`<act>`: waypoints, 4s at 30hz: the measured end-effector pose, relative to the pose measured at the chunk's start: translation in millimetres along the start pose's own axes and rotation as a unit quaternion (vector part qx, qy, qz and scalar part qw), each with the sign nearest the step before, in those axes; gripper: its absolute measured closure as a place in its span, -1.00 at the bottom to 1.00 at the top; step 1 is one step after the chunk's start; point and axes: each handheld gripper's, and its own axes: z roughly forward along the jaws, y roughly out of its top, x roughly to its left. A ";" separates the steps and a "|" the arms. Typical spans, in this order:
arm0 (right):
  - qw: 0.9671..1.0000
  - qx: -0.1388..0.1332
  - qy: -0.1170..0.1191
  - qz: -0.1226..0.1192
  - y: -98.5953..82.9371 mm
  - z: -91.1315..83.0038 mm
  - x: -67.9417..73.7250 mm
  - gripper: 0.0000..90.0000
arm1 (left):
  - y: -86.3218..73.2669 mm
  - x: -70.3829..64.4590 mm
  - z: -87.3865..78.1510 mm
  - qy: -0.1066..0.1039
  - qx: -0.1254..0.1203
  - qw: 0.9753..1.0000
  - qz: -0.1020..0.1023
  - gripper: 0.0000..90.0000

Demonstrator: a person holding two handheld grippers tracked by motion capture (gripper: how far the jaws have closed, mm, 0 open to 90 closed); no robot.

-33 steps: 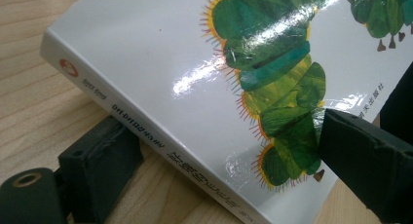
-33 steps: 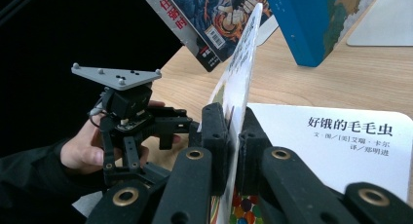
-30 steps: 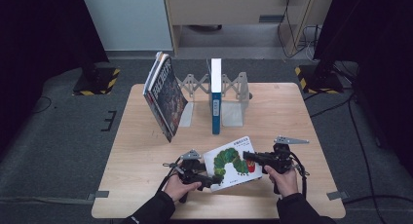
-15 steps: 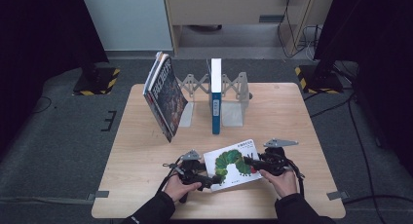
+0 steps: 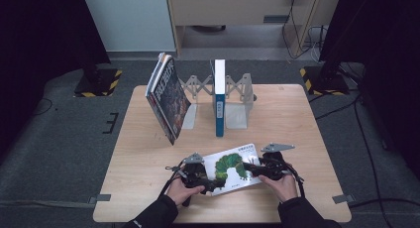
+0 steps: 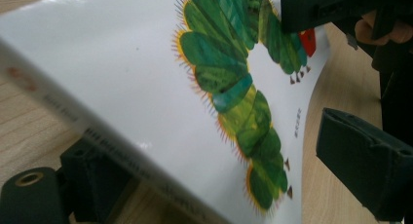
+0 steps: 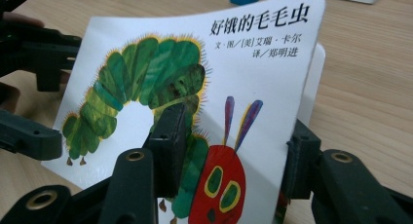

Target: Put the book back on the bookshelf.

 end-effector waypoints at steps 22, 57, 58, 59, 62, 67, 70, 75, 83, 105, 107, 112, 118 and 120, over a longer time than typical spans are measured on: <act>0.999 0.025 -0.037 0.005 -4.8 4.6 -5.3 -0.25 | 0.1 0.0 -4.3 0.039 -0.006 0.999 -0.028 -0.31; 0.996 -0.087 -0.036 -0.008 -1.8 -8.1 -11.6 -0.23 | 25.0 -27.0 -14.9 0.028 -0.056 0.996 0.060 0.56; 0.996 -0.084 -0.036 -0.011 -2.1 -8.1 -11.6 -0.24 | 22.6 -27.6 -12.7 0.032 -0.049 0.996 0.064 0.55; 0.996 -0.083 -0.037 -0.013 -2.2 -8.2 -11.5 -0.24 | 20.7 -28.3 -11.6 0.033 -0.056 0.995 0.070 0.55; 0.996 -0.082 -0.037 -0.013 -2.7 -9.1 -11.5 -0.24 | 20.3 -28.9 -11.5 0.032 -0.057 0.995 0.073 0.55; 0.996 -0.079 -0.036 -0.016 -3.5 -9.0 -11.4 -0.26 | 15.3 -29.3 -4.9 0.052 -0.049 0.993 0.091 0.45; 0.996 -0.077 -0.034 -0.017 -3.7 -9.3 -11.0 -0.27 | 15.2 -28.2 -4.5 0.049 -0.048 0.994 0.087 0.45; 0.996 -0.080 -0.034 -0.017 -3.5 -9.2 -11.8 -0.27 | 17.3 -30.5 -5.5 0.027 -0.037 0.996 0.074 0.59; 0.996 -0.089 -0.030 -0.006 -2.9 -13.3 -14.0 -0.30 | 21.3 -37.5 -7.4 0.030 -0.034 0.997 0.069 0.64; 0.992 -0.044 -0.119 -0.003 -12.9 -31.1 -44.1 -0.58 | 43.2 -36.9 -41.4 0.051 -0.069 0.996 0.028 0.65; 0.991 -0.028 -0.131 -0.006 -15.0 -29.7 -47.8 -0.63 | 45.6 -36.9 -44.5 0.053 -0.075 0.995 0.027 0.65; 0.990 0.011 -0.141 -0.005 -20.3 -23.9 -53.7 -0.66 | 53.0 -37.1 -53.1 0.053 -0.090 0.994 0.022 0.65; 0.989 0.027 -0.148 -0.004 -24.2 -21.1 -57.3 -0.71 | 63.5 -38.6 -60.0 0.065 -0.105 0.992 0.025 0.65; 0.988 0.031 -0.151 -0.003 -25.7 -20.7 -59.1 -0.74 | 66.3 -38.5 -62.4 0.071 -0.110 0.991 0.028 0.65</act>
